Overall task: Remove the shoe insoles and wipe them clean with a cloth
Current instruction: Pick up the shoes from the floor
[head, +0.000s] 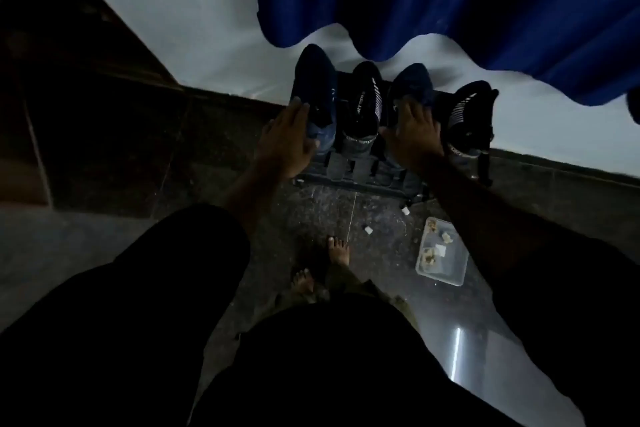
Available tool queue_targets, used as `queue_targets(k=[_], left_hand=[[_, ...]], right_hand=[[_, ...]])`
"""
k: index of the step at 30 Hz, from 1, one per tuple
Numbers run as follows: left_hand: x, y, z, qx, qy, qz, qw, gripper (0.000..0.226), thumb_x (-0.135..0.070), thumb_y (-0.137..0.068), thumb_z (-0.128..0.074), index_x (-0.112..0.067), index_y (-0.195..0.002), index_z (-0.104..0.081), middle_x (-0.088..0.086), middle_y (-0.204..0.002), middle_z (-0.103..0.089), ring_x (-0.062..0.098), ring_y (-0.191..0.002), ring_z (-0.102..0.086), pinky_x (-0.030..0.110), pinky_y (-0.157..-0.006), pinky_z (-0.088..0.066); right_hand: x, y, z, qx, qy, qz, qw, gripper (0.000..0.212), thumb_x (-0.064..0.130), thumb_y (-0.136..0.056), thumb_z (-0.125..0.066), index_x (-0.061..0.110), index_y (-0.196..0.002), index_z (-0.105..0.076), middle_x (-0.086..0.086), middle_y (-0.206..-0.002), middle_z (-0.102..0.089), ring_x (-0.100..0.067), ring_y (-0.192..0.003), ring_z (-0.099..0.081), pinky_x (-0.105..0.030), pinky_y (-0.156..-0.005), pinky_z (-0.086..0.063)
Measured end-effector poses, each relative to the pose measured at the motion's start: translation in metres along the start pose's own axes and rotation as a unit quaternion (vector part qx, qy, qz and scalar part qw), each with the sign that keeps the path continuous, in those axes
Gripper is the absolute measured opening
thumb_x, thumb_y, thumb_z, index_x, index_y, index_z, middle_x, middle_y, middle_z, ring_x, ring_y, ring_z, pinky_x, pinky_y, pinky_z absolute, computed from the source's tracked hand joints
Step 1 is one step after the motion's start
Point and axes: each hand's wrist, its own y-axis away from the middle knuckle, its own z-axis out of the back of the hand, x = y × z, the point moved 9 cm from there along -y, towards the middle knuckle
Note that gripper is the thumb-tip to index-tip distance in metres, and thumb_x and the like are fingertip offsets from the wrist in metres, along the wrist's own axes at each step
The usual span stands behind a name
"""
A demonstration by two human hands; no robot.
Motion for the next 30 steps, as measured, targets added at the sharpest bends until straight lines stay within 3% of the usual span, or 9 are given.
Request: queue_targets(k=[6,11,15,20,24,27,30], left_hand=[[0.003,-0.025,-0.051,0.05,-0.011,0.05,0.997,0.066,-0.036,-0.093,-0.058,-0.013,-0.148,-0.031,0.01,-0.148,-0.041,0.03,-0.132,-0.043,0.043,-0.104,-0.037],[0.01,-0.035,-0.082,0.071,-0.005,0.07,0.995,0.07,-0.033,-0.092,-0.06,-0.012,-0.15,-0.027,0.013,-0.146,-0.044,0.033,-0.132,-0.041,0.043,-0.103,-0.037],[0.016,-0.047,-0.097,0.066,-0.036,0.084,0.994,0.067,-0.031,-0.09,-0.061,-0.017,-0.148,-0.03,0.014,-0.145,-0.038,0.036,-0.128,-0.044,0.048,-0.099,-0.043],[0.015,-0.064,-0.09,0.018,-0.061,0.075,0.995,0.057,-0.016,-0.085,-0.067,-0.016,-0.137,-0.044,0.014,-0.144,-0.03,0.033,-0.124,-0.043,0.046,-0.094,-0.049],[0.021,-0.079,-0.105,0.074,-0.092,0.071,0.99,0.056,-0.015,-0.087,-0.065,-0.019,-0.138,-0.043,0.01,-0.148,-0.026,0.033,-0.124,-0.046,0.044,-0.091,-0.05],[0.026,-0.086,-0.109,0.118,-0.069,0.094,0.986,0.046,-0.014,-0.092,-0.059,-0.015,-0.136,-0.045,0.011,-0.138,-0.039,0.035,-0.118,-0.055,0.046,-0.09,-0.051],[0.027,-0.089,-0.092,0.089,-0.045,0.077,0.992,0.036,-0.02,-0.097,-0.047,-0.009,-0.132,-0.05,0.014,-0.135,-0.044,0.037,-0.116,-0.054,0.045,-0.09,-0.05]], right_hand=[[0.015,-0.028,-0.068,0.138,-0.009,0.056,0.989,0.065,0.029,-0.092,-0.055,0.011,-0.149,-0.028,-0.014,-0.153,-0.03,-0.04,-0.134,-0.034,-0.049,-0.11,-0.033],[0.022,-0.039,-0.103,0.183,0.006,0.07,0.981,0.064,0.024,-0.092,-0.055,0.012,-0.149,-0.027,-0.013,-0.154,-0.027,-0.036,-0.139,-0.028,-0.048,-0.109,-0.035],[0.02,-0.053,-0.126,0.192,0.019,0.063,0.979,0.064,0.022,-0.091,-0.055,0.013,-0.148,-0.028,-0.016,-0.152,-0.032,-0.038,-0.138,-0.03,-0.052,-0.107,-0.038],[0.019,-0.053,-0.147,0.21,0.073,0.06,0.973,0.054,0.018,-0.097,-0.046,0.013,-0.148,-0.029,-0.025,-0.144,-0.039,-0.044,-0.13,-0.04,-0.051,-0.097,-0.046],[0.024,-0.063,-0.145,0.12,0.102,0.073,0.985,0.038,0.006,-0.093,-0.043,0.006,-0.13,-0.053,-0.03,-0.114,-0.06,-0.048,-0.101,-0.061,-0.051,-0.076,-0.057],[0.02,-0.066,-0.147,0.167,0.14,0.037,0.975,0.037,0.005,-0.095,-0.042,0.012,-0.131,-0.051,-0.023,-0.123,-0.058,-0.043,-0.111,-0.058,-0.046,-0.087,-0.051],[0.025,-0.07,-0.14,0.152,0.135,0.045,0.978,0.036,0.006,-0.095,-0.044,0.014,-0.129,-0.053,-0.022,-0.121,-0.06,-0.043,-0.111,-0.058,-0.045,-0.088,-0.05]])
